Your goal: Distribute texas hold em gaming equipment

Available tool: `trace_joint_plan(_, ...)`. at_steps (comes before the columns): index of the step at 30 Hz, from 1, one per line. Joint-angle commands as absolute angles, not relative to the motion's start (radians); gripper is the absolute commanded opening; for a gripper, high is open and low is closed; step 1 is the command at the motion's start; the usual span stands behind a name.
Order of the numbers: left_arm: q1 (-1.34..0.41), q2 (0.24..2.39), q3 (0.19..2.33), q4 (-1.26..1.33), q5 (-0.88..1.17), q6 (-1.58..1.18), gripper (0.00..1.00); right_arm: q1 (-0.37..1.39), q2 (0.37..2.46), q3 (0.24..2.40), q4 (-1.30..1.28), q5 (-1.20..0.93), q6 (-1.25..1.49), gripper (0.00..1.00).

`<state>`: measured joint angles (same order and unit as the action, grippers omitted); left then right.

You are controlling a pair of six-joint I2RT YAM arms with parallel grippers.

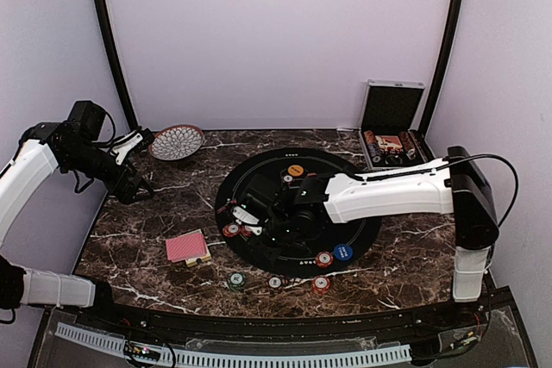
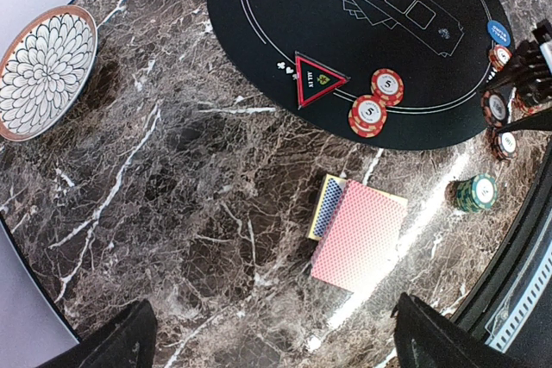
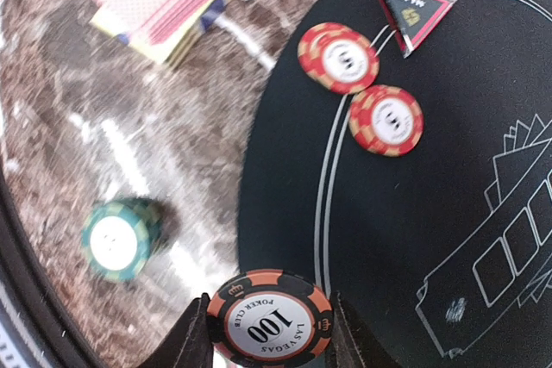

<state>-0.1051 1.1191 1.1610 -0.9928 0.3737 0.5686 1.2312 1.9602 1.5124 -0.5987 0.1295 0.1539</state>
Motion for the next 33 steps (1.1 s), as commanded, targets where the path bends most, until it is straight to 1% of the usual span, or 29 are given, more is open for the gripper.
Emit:
trace_joint_plan(1,-0.107,1.104,1.169,-1.011,0.377,0.566,0.99,1.194,2.042,1.582,-0.560,0.121,0.148,0.19)
trace_joint_plan(11,-0.108,1.112,1.167,-1.007,0.387,0.561,0.99,1.143,2.182,1.671,-0.516,0.087,0.152,0.16)
trace_joint_plan(18,-0.107,1.107,1.161,-1.008,0.383,0.560,0.99,1.139,2.199,1.635,-0.484,0.070,0.155,0.17)
trace_joint_plan(20,-0.107,1.106,1.159,-1.007,0.383,0.559,0.99,1.138,2.202,1.633,-0.482,0.068,0.155,0.21)
trace_joint_plan(22,-0.107,1.106,1.158,-1.004,0.385,0.557,0.99,1.138,2.204,1.634,-0.484,0.069,0.155,0.32)
trace_joint_plan(24,-0.108,1.105,1.158,-1.005,0.386,0.556,0.99,1.138,2.201,1.634,-0.485,0.077,0.155,0.46)
trace_joint_plan(26,-0.108,1.105,1.157,-1.005,0.386,0.555,0.99,1.138,2.195,1.635,-0.487,0.089,0.153,0.53)
trace_joint_plan(28,-0.108,1.104,1.157,-1.005,0.385,0.556,0.99,1.137,2.190,1.637,-0.491,0.099,0.152,0.56)
trace_joint_plan(33,-0.107,1.102,1.157,-1.008,0.382,0.555,0.99,1.138,2.145,1.638,-0.515,0.113,0.154,0.56)
